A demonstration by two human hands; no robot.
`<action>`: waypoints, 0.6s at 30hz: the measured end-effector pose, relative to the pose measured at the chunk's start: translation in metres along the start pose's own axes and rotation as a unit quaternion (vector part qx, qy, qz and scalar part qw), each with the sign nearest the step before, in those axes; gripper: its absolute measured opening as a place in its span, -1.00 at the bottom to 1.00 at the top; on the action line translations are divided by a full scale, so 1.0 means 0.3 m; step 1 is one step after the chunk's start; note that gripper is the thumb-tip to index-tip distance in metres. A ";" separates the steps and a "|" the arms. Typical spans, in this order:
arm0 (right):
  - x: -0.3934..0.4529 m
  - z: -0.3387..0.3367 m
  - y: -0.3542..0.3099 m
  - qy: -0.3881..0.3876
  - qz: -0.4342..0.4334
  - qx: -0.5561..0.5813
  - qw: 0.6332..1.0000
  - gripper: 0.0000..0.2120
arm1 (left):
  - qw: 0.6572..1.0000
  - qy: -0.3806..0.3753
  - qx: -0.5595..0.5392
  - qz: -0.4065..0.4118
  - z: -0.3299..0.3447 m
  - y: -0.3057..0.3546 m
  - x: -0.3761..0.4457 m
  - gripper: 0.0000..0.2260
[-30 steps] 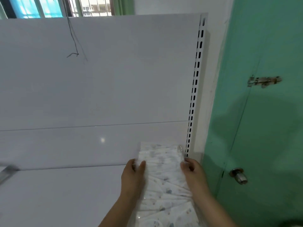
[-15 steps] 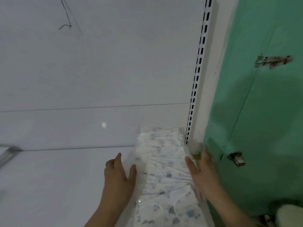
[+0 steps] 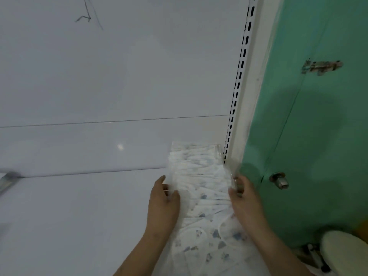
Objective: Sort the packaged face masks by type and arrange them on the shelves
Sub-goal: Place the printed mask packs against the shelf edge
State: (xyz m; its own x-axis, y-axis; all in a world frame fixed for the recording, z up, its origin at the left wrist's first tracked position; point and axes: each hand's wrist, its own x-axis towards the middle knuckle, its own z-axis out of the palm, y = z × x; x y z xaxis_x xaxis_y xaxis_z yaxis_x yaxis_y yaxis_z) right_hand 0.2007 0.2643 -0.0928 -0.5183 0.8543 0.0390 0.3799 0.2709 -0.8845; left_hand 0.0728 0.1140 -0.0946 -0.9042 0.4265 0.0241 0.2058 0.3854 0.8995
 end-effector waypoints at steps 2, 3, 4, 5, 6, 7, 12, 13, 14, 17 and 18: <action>-0.053 -0.042 0.000 -0.055 -0.074 -0.122 0.988 -0.25 | 0.997 -0.037 0.043 0.057 -0.065 -0.026 -0.043 -0.35; -0.091 -0.058 -0.002 -0.109 -0.112 -0.179 0.971 -0.14 | 0.990 -0.086 0.073 0.090 -0.091 -0.043 -0.073 -0.23; -0.128 -0.070 -0.005 -0.166 -0.144 -0.227 0.949 -0.08 | 0.974 -0.145 0.120 0.125 -0.111 -0.061 -0.102 -0.12; -0.155 -0.074 -0.001 -0.208 -0.165 -0.266 0.927 -0.06 | 0.949 -0.192 0.193 0.161 -0.123 -0.086 -0.121 -0.05; -0.172 -0.073 0.010 -0.234 -0.169 -0.296 0.910 -0.07 | 0.916 -0.219 0.274 0.196 -0.128 -0.115 -0.128 -0.03; -0.188 -0.068 0.029 -0.244 -0.160 -0.319 0.902 -0.11 | 0.887 -0.236 0.330 0.222 -0.129 -0.145 -0.133 -0.04; -0.284 -0.003 0.022 -0.116 -0.160 -0.427 0.882 -0.12 | 0.853 -0.200 0.349 0.332 -0.148 -0.183 -0.153 -0.34; -0.291 0.010 0.018 -0.085 -0.179 -0.427 0.882 -0.18 | 0.868 -0.193 0.324 0.323 -0.151 -0.162 -0.141 -0.36; -0.288 0.021 0.018 -0.089 -0.188 -0.422 0.883 -0.24 | 0.887 -0.170 0.287 0.319 -0.144 -0.142 -0.110 -0.36; -0.252 0.049 0.035 -0.149 -0.211 -0.416 0.872 -0.26 | 0.914 -0.122 0.225 0.313 -0.107 -0.060 0.032 -0.35; -0.240 0.051 0.022 -0.140 -0.210 -0.416 0.874 -0.24 | 0.904 -0.110 0.234 0.342 -0.085 -0.031 0.094 -0.37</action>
State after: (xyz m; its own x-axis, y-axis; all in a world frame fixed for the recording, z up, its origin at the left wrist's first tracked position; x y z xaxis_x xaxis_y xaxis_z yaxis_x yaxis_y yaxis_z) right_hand 0.2288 0.1978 -0.1086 -0.8685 0.4921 0.0598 0.4766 0.8621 -0.1718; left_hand 0.0360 0.1017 -0.0912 -0.4203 0.8282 0.3707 0.8703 0.2524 0.4230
